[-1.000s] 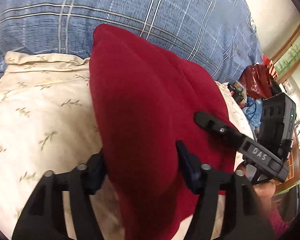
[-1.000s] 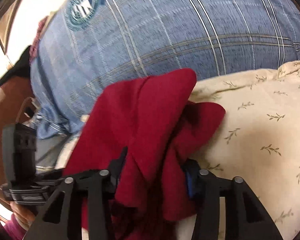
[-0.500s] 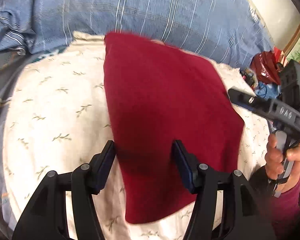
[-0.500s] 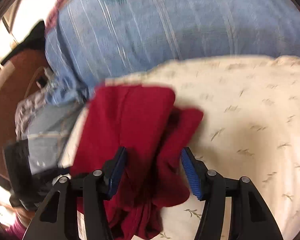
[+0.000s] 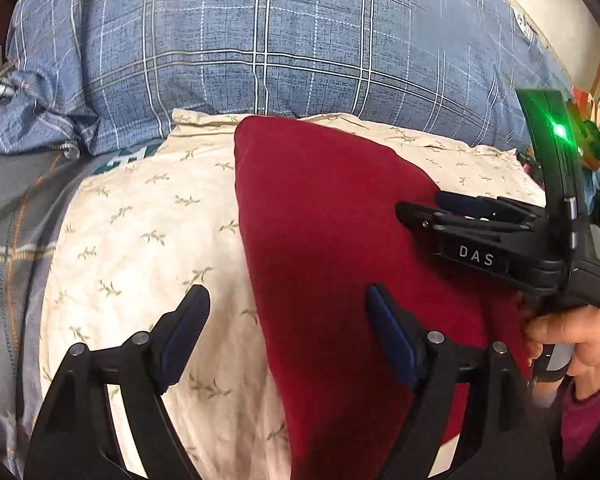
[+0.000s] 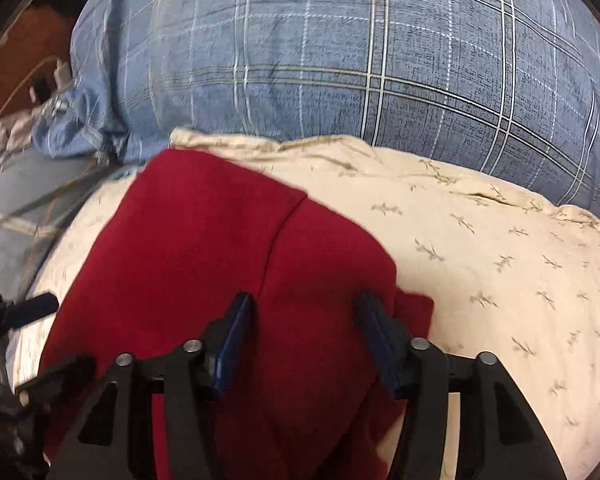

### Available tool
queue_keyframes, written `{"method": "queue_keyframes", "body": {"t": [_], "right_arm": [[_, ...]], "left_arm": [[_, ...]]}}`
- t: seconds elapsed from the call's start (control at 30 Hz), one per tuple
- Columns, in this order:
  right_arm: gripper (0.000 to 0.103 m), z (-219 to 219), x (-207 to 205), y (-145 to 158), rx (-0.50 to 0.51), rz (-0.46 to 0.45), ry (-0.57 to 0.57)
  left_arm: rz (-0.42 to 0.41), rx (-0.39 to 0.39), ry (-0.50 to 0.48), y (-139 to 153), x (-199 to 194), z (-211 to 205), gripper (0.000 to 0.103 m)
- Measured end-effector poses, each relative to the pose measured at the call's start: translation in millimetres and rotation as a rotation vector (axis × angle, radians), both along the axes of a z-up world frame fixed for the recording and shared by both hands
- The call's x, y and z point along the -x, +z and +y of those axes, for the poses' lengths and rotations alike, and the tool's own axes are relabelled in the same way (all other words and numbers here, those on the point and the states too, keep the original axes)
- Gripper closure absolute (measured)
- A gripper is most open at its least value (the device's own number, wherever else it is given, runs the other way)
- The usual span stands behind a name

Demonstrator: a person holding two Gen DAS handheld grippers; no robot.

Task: Fold small clothes

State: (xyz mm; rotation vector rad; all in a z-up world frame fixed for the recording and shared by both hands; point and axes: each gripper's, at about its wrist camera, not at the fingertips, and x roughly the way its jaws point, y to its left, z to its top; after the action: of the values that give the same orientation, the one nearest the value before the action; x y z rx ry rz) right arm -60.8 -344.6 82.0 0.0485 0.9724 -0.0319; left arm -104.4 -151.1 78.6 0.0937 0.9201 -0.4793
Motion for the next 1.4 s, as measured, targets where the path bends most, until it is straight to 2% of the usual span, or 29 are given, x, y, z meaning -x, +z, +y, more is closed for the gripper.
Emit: {"method": "queue_keyframes", "body": {"t": [0.13, 0.23, 0.33, 0.37, 0.47, 0.5, 0.57, 0.7, 0.83, 0.97, 1.13, 1.4], "right_arm": [[0.045, -2, 5, 10, -0.001, 0.004, 0.017], [0.041, -3, 28, 28, -0.049, -0.020, 0.002], [0.043, 8, 64, 43, -0.086, -0.058, 0.061], [0.043, 12, 69, 41, -0.074, -0.053, 0.067], [0.046, 23, 79, 15, 0.072, 0.007, 0.068], [0.045, 23, 81, 9, 0.084, 0.003, 0.069], [0.045, 22, 84, 10, 0.073, -0.010, 0.050], [0.041, 21, 95, 35, 0.045, -0.064, 0.032], [0.025, 16, 110, 54, -0.012, -0.131, -0.034], [0.023, 19, 113, 55, -0.059, -0.127, -0.072], [0.023, 19, 117, 57, -0.067, -0.119, -0.105], [0.019, 25, 124, 61, -0.068, -0.130, -0.111]], "left_arm": [[-0.004, -0.012, -0.003, -1, -2, -4, 0.022], [-0.010, -0.005, 0.018, -1, -1, -1, 0.021], [-0.017, -0.002, 0.030, 0, 3, -1, 0.021], [-0.021, -0.004, 0.036, 1, 5, -1, 0.021], [-0.034, 0.000, 0.043, 4, 11, -2, 0.021], [-0.037, 0.002, 0.044, 5, 13, -2, 0.021], [-0.057, -0.009, 0.052, 8, 18, -2, 0.021], [-0.115, -0.026, 0.072, 17, 31, 2, 0.021], [-0.108, -0.013, 0.111, 22, 35, 9, 0.021], [-0.123, 0.013, 0.129, 31, 43, 16, 0.021], [-0.168, 0.005, 0.140, 43, 54, 22, 0.021], [-0.182, 0.020, 0.135, 48, 60, 24, 0.021]]}}
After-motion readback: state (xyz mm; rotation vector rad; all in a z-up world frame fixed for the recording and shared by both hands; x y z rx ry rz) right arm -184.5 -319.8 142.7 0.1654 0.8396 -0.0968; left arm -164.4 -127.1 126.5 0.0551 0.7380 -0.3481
